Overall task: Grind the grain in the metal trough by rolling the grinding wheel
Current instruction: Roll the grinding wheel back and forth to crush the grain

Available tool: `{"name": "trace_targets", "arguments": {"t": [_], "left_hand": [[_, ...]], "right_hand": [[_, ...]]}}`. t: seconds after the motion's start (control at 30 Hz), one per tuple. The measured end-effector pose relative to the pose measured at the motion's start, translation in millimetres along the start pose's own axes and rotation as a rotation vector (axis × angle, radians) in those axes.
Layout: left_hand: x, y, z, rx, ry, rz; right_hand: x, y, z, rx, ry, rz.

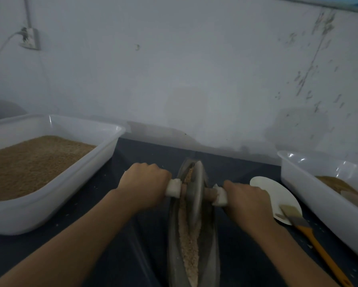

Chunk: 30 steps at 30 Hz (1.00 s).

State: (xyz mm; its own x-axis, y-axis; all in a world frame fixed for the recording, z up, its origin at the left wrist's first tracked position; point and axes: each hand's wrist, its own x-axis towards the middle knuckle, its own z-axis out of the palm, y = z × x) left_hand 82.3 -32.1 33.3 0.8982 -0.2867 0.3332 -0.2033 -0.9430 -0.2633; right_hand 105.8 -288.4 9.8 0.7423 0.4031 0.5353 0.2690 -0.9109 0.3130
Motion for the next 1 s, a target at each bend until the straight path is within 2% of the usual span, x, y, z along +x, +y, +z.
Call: {"name": "trace_targets", "arguments": {"t": [0.2, 0.33, 0.5, 0.63, 0.87, 1.0], "left_hand": [[9, 1, 1, 0.013, 0.022, -0.002], [-25, 3, -14, -0.050, -0.046, 0.053], [-53, 1, -27, -0.032, -0.035, 0.094], [-33, 2, -10, -0.005, 0.007, 0.032], [11, -5, 24, -0.088, 0.052, -0.107], [3, -1, 14, -0.064, 0.027, -0.089]], "right_hand": [[6, -1, -1, 0.038, -0.082, 0.057], [-34, -5, -33, 0.114, 0.054, -0.038], [-64, -7, -51, 0.119, 0.046, -0.044], [-47, -7, -40, 0.102, 0.044, -0.027], [28, 2, -1, -0.137, -0.002, -0.032], [15, -1, -12, -0.072, -0.056, -0.014]]}}
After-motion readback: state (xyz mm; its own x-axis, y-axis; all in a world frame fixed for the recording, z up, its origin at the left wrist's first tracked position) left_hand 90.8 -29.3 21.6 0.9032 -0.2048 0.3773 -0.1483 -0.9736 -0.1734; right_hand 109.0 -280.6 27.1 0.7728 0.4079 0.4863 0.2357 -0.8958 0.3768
